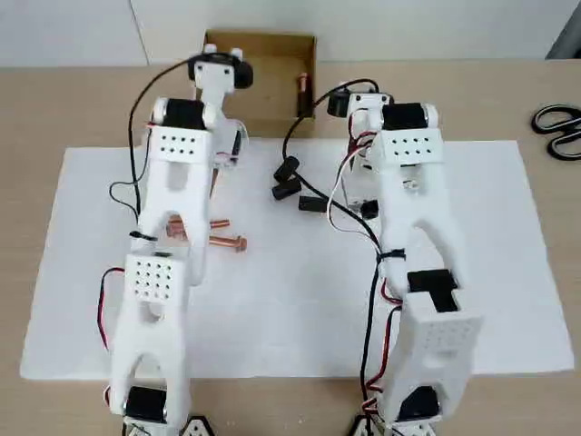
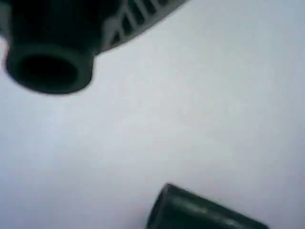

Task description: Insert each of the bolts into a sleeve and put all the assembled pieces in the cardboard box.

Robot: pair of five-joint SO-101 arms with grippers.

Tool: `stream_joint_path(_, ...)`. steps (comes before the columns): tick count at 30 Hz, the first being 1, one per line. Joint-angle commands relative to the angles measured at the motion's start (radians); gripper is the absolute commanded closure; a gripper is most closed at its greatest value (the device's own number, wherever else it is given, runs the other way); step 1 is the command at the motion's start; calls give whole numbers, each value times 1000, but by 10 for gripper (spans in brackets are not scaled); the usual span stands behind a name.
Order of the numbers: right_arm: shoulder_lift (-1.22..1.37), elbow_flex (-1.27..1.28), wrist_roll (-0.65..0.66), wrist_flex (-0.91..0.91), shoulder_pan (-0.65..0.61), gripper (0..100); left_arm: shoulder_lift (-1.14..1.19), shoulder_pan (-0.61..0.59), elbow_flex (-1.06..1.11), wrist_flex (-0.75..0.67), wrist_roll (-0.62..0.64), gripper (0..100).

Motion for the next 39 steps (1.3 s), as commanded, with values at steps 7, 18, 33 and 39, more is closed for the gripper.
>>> stream_joint_path(7, -447, -15, -5, 8, 1, 995, -454, 34, -1, 20, 2, 994)
stream_joint_path(18, -862, -14, -5, 8, 1, 995, -1117, 253, 432, 18, 0, 994)
stream_joint_path(33, -1225, 531, -14, -154, -1, 995, -1748, 348, 1107, -281, 132, 994)
stream_joint_path(39, -1359, 957, -6, -470, -99, 995, -1815, 348, 1394, -535, 153, 994)
